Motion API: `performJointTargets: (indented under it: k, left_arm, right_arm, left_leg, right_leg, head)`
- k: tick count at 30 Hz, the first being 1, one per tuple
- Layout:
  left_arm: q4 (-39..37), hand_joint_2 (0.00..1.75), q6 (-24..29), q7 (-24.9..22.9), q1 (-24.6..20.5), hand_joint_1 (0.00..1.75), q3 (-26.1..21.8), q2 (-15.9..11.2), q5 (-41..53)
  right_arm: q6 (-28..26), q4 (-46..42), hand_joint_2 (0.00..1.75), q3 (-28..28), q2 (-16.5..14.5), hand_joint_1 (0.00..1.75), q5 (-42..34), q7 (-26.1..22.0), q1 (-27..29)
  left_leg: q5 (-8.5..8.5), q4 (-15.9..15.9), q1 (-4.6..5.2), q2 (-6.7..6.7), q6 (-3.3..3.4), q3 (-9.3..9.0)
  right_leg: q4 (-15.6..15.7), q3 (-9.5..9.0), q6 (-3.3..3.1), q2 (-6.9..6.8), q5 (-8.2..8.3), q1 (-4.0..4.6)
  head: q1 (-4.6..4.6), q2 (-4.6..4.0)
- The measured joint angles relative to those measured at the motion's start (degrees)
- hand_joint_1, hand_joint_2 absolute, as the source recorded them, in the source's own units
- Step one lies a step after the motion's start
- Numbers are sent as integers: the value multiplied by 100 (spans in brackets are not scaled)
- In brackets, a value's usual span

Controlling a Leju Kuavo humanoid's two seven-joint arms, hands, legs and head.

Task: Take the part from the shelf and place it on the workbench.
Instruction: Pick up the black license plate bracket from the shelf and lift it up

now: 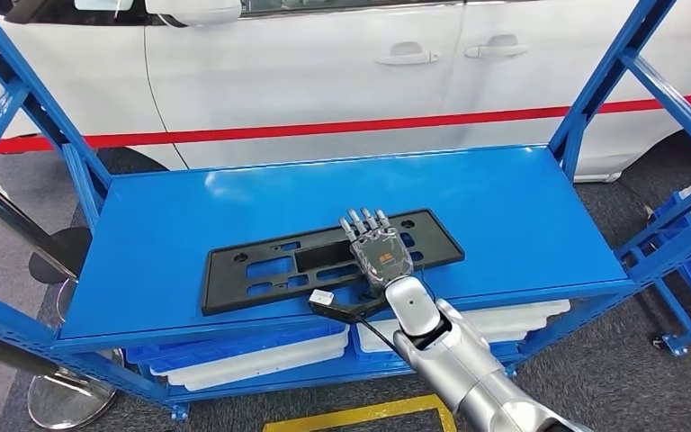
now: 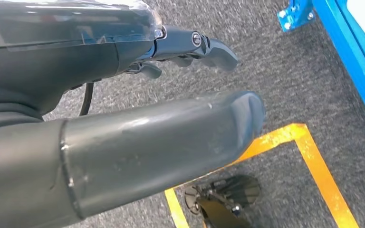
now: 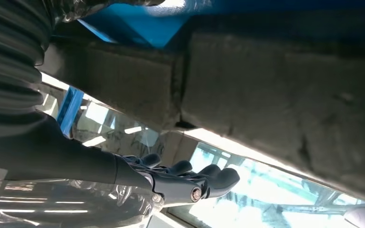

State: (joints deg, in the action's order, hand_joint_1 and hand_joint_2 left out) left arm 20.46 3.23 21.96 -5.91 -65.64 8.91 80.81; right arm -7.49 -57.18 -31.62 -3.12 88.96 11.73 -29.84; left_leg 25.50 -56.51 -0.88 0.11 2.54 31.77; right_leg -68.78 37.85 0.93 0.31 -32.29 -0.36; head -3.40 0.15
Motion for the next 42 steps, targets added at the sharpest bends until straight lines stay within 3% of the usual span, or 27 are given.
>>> performJointTargets:
  k: [1,2,3,5,6,8,12,14,16,17,18,19,21,23,26,28,31,32,33,34,37,39,42]
  left_arm:
    - [0,0,0,-1,5,0,0,-1,-1]
    - [0,0,0,-1,10,0,0,-2,-1]
    - [-1,0,0,-1,12,0,1,-3,0]
    - [-2,0,-1,-1,13,0,2,1,-1]
    - [-3,0,-2,-1,12,0,2,4,-5]
    - [-4,0,-3,-1,11,0,2,9,-19]
    - [-4,0,-2,-1,14,0,2,10,-40]
    - [-6,0,-9,5,19,0,2,14,-45]
    - [-8,0,-19,14,33,0,2,18,-52]
    - [-9,0,-22,16,42,0,2,18,-57]
    - [-9,0,-23,16,50,0,2,17,-61]
    - [-9,0,-23,17,53,0,2,16,-67]
    - [-9,0,-25,18,50,0,2,15,-76]
    - [-10,0,-28,22,46,0,2,16,-81]
    - [-11,0,-31,28,47,0,2,22,-81]
    - [-10,0,-32,36,40,0,2,33,-85]
    - [-10,0,-36,58,37,0,0,40,-98]
    - [-10,0,-39,64,39,0,0,41,-100]
    - [-11,0,-42,70,43,0,-1,44,-102]
    - [-11,0,-44,73,47,0,-1,50,-103]
    - [-11,0,-46,80,49,0,-2,77,-106]
    - [-11,0,-46,83,42,0,-2,86,-107]
    - [-11,0,-45,84,42,0,-2,92,-108]
  right_arm:
    - [1,11,175,4,13,0,0,1,1]
    - [2,20,175,7,21,19,0,1,1]
    - [5,27,175,9,27,63,0,0,-1]
    - [15,38,175,17,28,150,0,-5,-4]
    - [20,44,175,29,28,175,0,-15,-4]
    - [25,51,175,70,27,175,0,-62,15]
    - [30,49,175,170,16,175,0,-160,74]
    - [31,46,175,205,6,175,0,-198,94]
    - [29,44,175,242,-7,175,0,-231,112]
    - [28,42,175,261,-15,175,0,-237,117]
    - [27,37,175,282,-22,175,0,-240,118]
    - [26,32,175,303,-27,175,1,-247,119]
    - [24,18,175,346,-33,175,1,-273,120]
    - [20,9,175,390,-33,175,2,-295,122]
    - [3,0,175,452,-33,175,1,-305,139]
    - [-9,-4,175,492,-33,175,0,-320,160]
    - [-76,-21,175,576,-34,175,1,-404,233]
    - [-109,-46,175,617,-39,175,1,-464,271]
    - [-137,-85,175,662,-48,175,1,-531,310]
    - [-150,-136,175,704,-60,175,1,-588,347]
    - [-125,-289,175,775,-104,175,0,-655,423]
    - [-107,-362,175,796,-137,175,0,-676,465]
    - [-100,-448,175,811,-173,175,0,-710,499]
  left_leg:
    - [1,-2,1,4,1,4]
    - [5,-3,1,7,-1,2]
    - [10,-6,1,7,-7,-5]
    - [27,-13,-1,-3,-31,-29]
    - [40,-22,8,-9,-54,-36]
    - [58,-35,21,-15,-114,-35]
    - [142,-122,3,-18,-249,-5]
    - [438,-615,-14,-20,-296,220]
    - [772,-1383,-25,-19,-335,596]
    - [820,-1624,-29,-19,-347,721]
    - [752,-1655,-30,-18,-352,748]
    - [576,-1440,-32,-17,-349,657]
    - [183,-652,-30,-16,-324,290]
    - [39,-162,-10,-18,-272,63]
    - [39,-93,1,-13,-174,43]
    - [13,-59,-19,0,-92,34]
    - [6,-50,-17,16,-24,47]
    - [8,-51,-14,15,-22,47]
    - [13,-53,-13,12,-22,43]
    - [20,-56,-13,6,-26,32]
    - [58,-77,-1,-4,-80,6]
    - [71,-87,17,-7,-140,20]
    - [106,-112,5,-9,-239,29]
  right_leg:
    - [-333,168,18,-1,-120,-14]
    - [-515,265,32,-2,-143,-27]
    - [-470,249,38,-5,-46,-39]
    - [225,-94,20,-14,355,-53]
    - [628,-292,-1,-21,516,-42]
    - [1072,-493,-48,-25,641,-11]
    - [1159,-519,-174,-29,666,-14]
    - [1200,-540,-235,-45,685,-37]
    - [1195,-537,-260,-49,676,-28]
    - [1188,-541,-263,-48,667,-25]
    - [1181,-551,-260,-46,655,-24]
    - [1171,-567,-249,-43,639,-25]
    - [1143,-597,-209,-38,598,-21]
    - [1113,-595,-156,-27,571,-1]
    - [1109,-589,-60,-14,563,5]
    - [898,-503,3,-12,406,-10]
    - [-160,7,65,-13,-133,-35]
    - [-450,157,76,-14,-214,-40]
    - [-545,218,79,-15,-182,-43]
    - [-399,162,74,-17,-31,-45]
    - [728,-338,9,-22,538,-32]
    - [1050,-463,-45,-20,611,-2]
    - [1090,-478,-142,-23,622,-1]
  head:
    - [-1,0]
    - [0,0]
    - [-1,0]
    - [-1,0]
    - [-1,0]
    - [1,0]
    - [1,0]
    - [1,0]
    - [1,0]
    - [1,0]
    - [1,0]
    - [1,0]
    - [1,0]
    - [1,0]
    - [1,0]
    - [0,0]
    - [0,0]
    - [0,0]
    - [-1,0]
    - [-1,0]
    - [1,0]
    - [2,0]
    - [1,0]
